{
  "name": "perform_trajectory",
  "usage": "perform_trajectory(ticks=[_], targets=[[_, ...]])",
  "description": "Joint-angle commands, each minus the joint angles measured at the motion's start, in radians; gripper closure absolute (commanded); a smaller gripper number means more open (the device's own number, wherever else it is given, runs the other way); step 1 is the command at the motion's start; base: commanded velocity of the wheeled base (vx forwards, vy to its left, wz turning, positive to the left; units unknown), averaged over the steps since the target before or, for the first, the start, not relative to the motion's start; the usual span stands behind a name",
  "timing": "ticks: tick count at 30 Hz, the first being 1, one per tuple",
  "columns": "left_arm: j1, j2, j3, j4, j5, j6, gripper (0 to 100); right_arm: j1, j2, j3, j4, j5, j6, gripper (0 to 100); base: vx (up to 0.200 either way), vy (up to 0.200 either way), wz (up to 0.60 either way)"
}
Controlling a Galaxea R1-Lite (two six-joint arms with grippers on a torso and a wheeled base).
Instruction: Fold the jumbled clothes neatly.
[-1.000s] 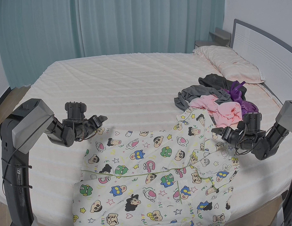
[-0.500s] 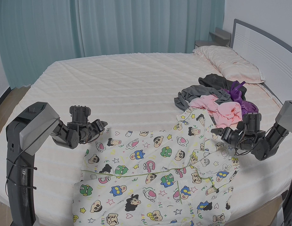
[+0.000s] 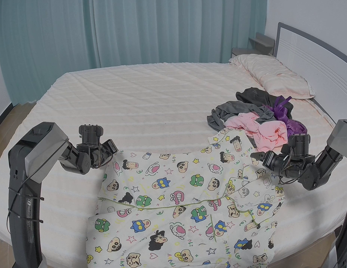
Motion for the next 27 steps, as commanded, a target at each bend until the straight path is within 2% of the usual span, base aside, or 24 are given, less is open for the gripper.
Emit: perform_trajectory(ticks=[1,20,21,27], targets=[[0.023,-0.018,-0.010,0.000,0.001,0.000,100,0.000,0.003,0.001,-0.001,0.000,0.000,0,0.000,0.000,0.00],[0.079,-0.019,-0.033,0.005,0.001,0.002,100,-0.003,-0.003,-0.005,-0.001,-0.001,0.000,0,0.000,0.000,0.00],[0.080,-0.021,-0.034,0.005,0.001,0.002,0,-0.003,-0.005,-0.003,-0.001,0.000,0.000,0,0.000,0.000,0.00],[0.086,-0.056,-0.020,0.006,0.001,-0.001,0,-0.015,-0.043,0.011,-0.001,0.000,0.003,0,0.000,0.000,0.00]])
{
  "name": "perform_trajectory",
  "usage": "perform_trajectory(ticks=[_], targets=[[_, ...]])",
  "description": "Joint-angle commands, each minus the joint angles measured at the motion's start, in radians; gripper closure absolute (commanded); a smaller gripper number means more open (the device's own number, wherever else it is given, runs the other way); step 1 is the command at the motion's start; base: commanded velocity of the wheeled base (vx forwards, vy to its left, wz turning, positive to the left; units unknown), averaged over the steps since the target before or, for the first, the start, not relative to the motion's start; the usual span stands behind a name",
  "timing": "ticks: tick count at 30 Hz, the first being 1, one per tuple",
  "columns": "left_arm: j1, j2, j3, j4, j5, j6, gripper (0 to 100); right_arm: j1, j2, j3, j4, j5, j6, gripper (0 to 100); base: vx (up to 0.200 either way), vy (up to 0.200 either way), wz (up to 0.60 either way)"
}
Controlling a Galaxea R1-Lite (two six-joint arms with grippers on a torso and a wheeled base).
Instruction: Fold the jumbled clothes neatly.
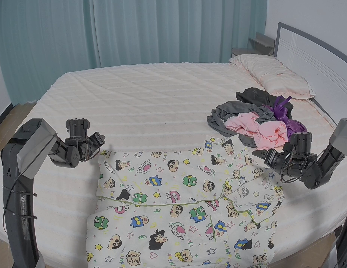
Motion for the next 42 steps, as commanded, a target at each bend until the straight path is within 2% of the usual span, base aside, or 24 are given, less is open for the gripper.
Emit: perform_trajectory(ticks=[1,7,8,12,14,15,16,18,19,22,28,34,38,42], targets=[[0.007,-0.041,0.011,0.001,0.000,-0.004,0,-0.006,-0.034,0.017,0.000,0.001,0.001,0,0.000,0.000,0.00],[0.007,-0.142,0.116,-0.001,-0.014,-0.005,0,-0.012,-0.104,0.077,0.000,0.002,0.003,0,0.000,0.000,0.00],[0.005,-0.223,0.212,-0.009,-0.020,-0.005,0,-0.018,-0.157,0.125,0.000,0.002,0.001,0,0.000,0.000,0.00],[-0.005,-0.389,0.411,-0.010,-0.079,-0.008,0,-0.018,-0.249,0.243,0.000,0.001,0.001,0,0.000,0.000,0.00],[-0.005,-0.389,0.411,-0.010,-0.079,-0.008,0,-0.018,-0.249,0.243,0.000,0.001,0.001,0,0.000,0.000,0.00],[-0.030,-0.495,0.554,-0.010,-0.089,-0.025,0,-0.016,-0.312,0.319,0.000,-0.002,0.004,0,0.000,0.000,0.00],[-0.047,-0.535,0.610,-0.010,-0.089,-0.036,0,-0.016,-0.333,0.350,0.000,-0.004,0.006,0,0.000,0.000,0.00],[-0.067,-0.591,0.686,-0.012,-0.089,-0.053,0,-0.016,-0.364,0.401,0.000,-0.004,0.010,0,0.000,0.000,0.00],[-0.085,-0.645,0.756,-0.012,-0.089,-0.071,0,-0.015,-0.390,0.447,0.000,-0.002,0.027,0,0.000,0.000,0.00],[-0.119,-0.711,0.850,-0.012,-0.103,-0.094,0,-0.009,-0.425,0.503,0.000,0.001,0.078,0,-0.200,0.000,0.00],[-0.139,-0.656,0.877,-0.015,-0.100,-0.100,0,-0.006,-0.428,0.536,0.000,0.001,0.144,0,0.000,0.000,0.00],[-0.148,-0.481,0.822,-0.150,-0.089,-0.142,0,0.000,-0.430,0.542,0.000,0.004,0.230,0,0.000,0.000,0.00],[-0.159,-0.374,0.736,-0.167,-0.023,-0.215,0,0.013,-0.434,0.560,-0.002,-0.001,0.237,0,0.000,0.000,0.00],[-0.163,-0.308,0.692,-0.167,0.015,-0.228,0,0.017,-0.436,0.597,-0.058,-0.002,0.239,0,0.000,0.000,0.00]])
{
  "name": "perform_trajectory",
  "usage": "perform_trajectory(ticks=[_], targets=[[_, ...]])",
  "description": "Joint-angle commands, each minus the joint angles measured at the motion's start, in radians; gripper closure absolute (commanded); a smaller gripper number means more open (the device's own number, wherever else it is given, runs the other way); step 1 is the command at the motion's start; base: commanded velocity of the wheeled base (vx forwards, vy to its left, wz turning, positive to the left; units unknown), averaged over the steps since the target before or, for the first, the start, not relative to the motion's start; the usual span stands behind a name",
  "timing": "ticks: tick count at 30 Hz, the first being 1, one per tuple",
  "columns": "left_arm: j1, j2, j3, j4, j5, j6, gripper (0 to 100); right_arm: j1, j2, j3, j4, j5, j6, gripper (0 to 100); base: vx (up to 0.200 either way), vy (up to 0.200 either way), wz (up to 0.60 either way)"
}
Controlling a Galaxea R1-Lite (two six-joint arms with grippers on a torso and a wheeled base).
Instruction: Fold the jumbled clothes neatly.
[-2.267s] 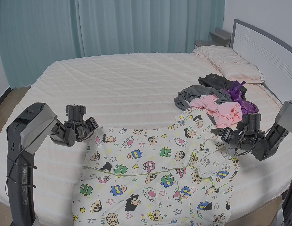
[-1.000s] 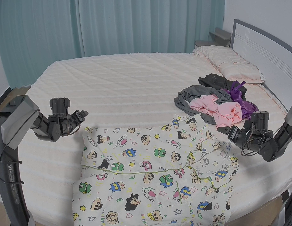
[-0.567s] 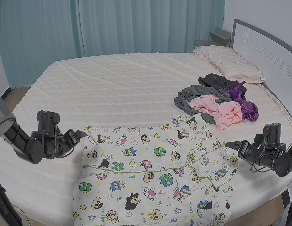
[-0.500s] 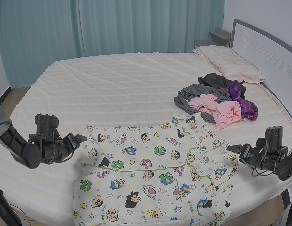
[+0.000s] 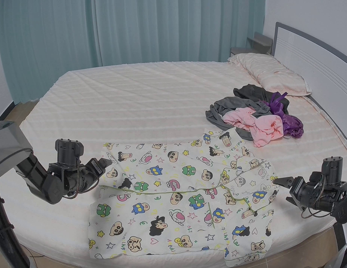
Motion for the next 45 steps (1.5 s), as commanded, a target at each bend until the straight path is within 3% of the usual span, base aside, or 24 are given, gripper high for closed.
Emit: perform_trajectory(ticks=[1,7,20,21,29,45], targets=[[-0.013,0.146,-0.072,-0.015,0.035,-0.027,0,0.011,-0.007,0.040,-0.042,-0.003,0.012,0,0.000,0.000,0.00],[-0.030,0.182,-0.090,-0.015,0.088,-0.056,0,0.011,0.007,0.082,-0.117,-0.008,0.016,0,0.000,0.000,0.00],[-0.034,0.218,-0.102,-0.016,0.091,-0.059,0,0.010,0.007,0.083,-0.117,-0.003,0.018,0,0.000,0.000,0.00],[-0.034,0.222,-0.102,-0.016,0.091,-0.059,100,0.010,0.007,0.083,-0.117,-0.003,0.018,0,0.000,0.000,0.00],[-0.034,0.205,-0.081,-0.016,0.159,-0.096,100,0.011,0.005,0.083,-0.117,-0.001,0.018,0,0.000,0.000,0.00],[-0.037,0.137,-0.004,-0.010,0.185,-0.076,100,0.010,0.007,0.086,-0.117,-0.001,0.018,0,0.000,0.000,0.00]])
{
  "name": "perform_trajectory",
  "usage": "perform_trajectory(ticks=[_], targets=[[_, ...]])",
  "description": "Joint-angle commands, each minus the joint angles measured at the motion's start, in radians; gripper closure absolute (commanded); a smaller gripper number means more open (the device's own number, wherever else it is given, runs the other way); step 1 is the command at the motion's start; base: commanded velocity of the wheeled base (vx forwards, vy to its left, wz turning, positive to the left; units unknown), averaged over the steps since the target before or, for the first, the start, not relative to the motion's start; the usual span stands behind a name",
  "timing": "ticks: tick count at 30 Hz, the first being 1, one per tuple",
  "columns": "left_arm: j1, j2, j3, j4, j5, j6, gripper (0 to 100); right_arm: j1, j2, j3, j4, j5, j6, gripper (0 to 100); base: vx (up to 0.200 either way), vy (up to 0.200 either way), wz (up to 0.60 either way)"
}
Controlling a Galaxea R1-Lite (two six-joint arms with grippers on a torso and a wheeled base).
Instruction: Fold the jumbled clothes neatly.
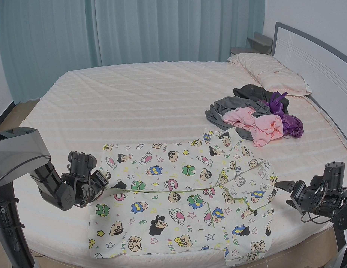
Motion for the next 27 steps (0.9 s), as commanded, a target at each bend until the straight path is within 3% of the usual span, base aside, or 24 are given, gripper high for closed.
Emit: perform_trajectory(ticks=[1,2,3,12,19,27], targets=[[-0.004,-0.006,0.013,0.001,0.001,-0.001,100,0.000,0.003,0.001,0.000,0.001,-0.002,0,0.000,0.000,0.00],[-0.005,-0.008,0.016,0.001,0.001,-0.001,100,0.000,0.003,0.003,0.000,0.001,-0.002,0,0.000,0.000,0.00],[-0.005,-0.008,0.016,0.001,0.001,-0.001,0,0.000,0.003,0.003,0.001,0.001,-0.002,0,0.000,0.000,0.00],[0.004,-0.082,0.047,-0.005,0.003,-0.007,0,-0.004,-0.004,0.015,0.001,-0.013,-0.009,0,0.000,0.000,0.00],[-0.040,-0.240,0.196,-0.008,-0.005,-0.016,0,0.000,-0.003,0.026,0.001,-0.027,-0.023,0,0.000,0.000,0.00],[-0.079,-0.329,0.354,-0.036,-0.008,-0.116,0,0.011,0.003,0.029,0.001,-0.027,-0.023,0,0.000,0.000,0.00]])
